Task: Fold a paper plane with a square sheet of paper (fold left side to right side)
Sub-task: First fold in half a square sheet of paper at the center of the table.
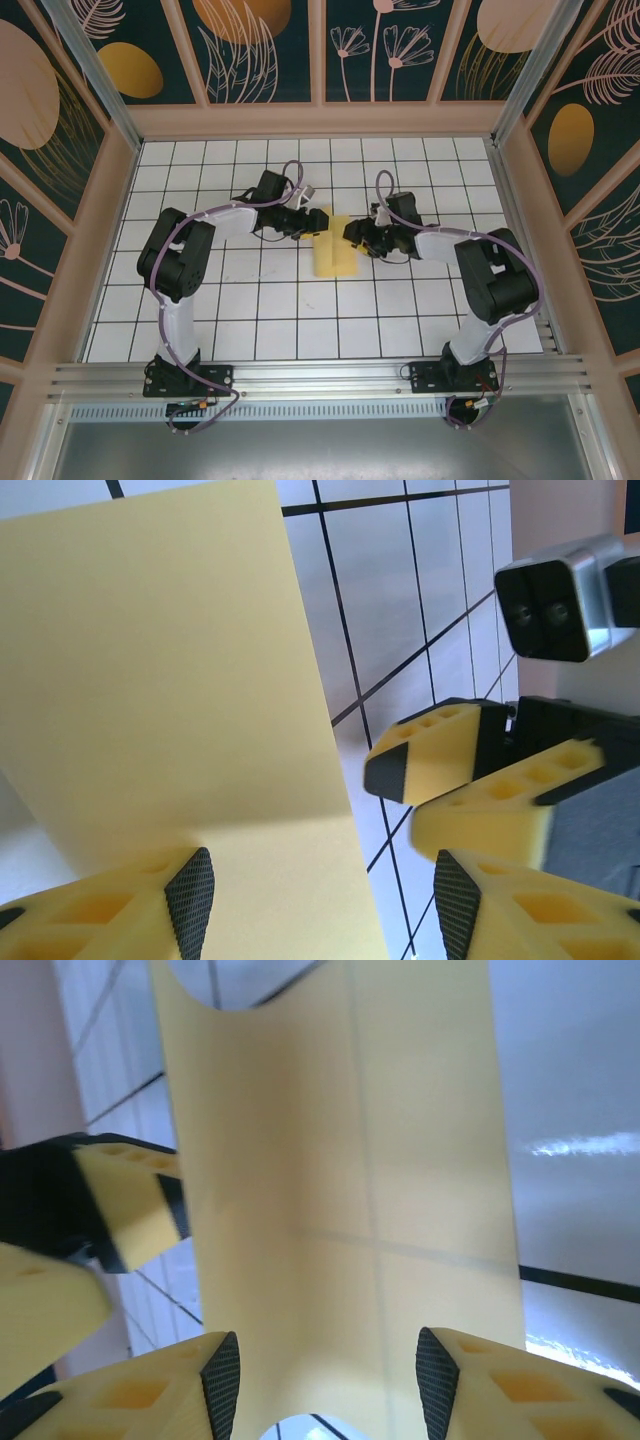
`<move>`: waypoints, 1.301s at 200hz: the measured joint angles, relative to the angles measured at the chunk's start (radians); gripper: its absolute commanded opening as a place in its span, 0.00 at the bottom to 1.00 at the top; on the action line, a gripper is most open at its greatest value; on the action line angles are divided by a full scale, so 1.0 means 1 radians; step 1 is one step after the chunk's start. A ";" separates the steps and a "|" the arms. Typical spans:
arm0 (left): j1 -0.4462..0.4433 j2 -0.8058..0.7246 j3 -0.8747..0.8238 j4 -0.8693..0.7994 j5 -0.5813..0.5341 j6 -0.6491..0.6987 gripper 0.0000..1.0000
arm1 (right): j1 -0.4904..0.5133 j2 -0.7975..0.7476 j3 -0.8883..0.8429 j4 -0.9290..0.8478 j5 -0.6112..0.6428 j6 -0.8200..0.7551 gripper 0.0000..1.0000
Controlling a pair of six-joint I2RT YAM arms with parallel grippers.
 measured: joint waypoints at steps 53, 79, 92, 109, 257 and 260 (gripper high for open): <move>0.000 0.000 0.000 0.001 0.000 -0.001 0.63 | -0.012 0.023 -0.001 0.183 -0.116 0.114 0.50; 0.000 0.000 0.000 0.001 0.000 -0.003 0.62 | -0.010 0.077 0.035 0.206 -0.133 0.138 0.48; 0.000 0.000 0.000 0.001 0.000 -0.003 0.62 | -0.009 0.101 0.049 0.214 -0.139 0.145 0.48; 0.000 0.000 0.000 0.001 -0.001 -0.003 0.62 | -0.004 0.130 0.069 0.221 -0.143 0.160 0.47; 0.004 0.002 0.001 0.000 -0.030 -0.007 0.56 | 0.003 0.199 0.130 0.220 -0.153 0.170 0.40; 0.003 0.002 0.001 0.000 -0.029 -0.007 0.55 | 0.002 0.198 0.130 0.220 -0.153 0.169 0.40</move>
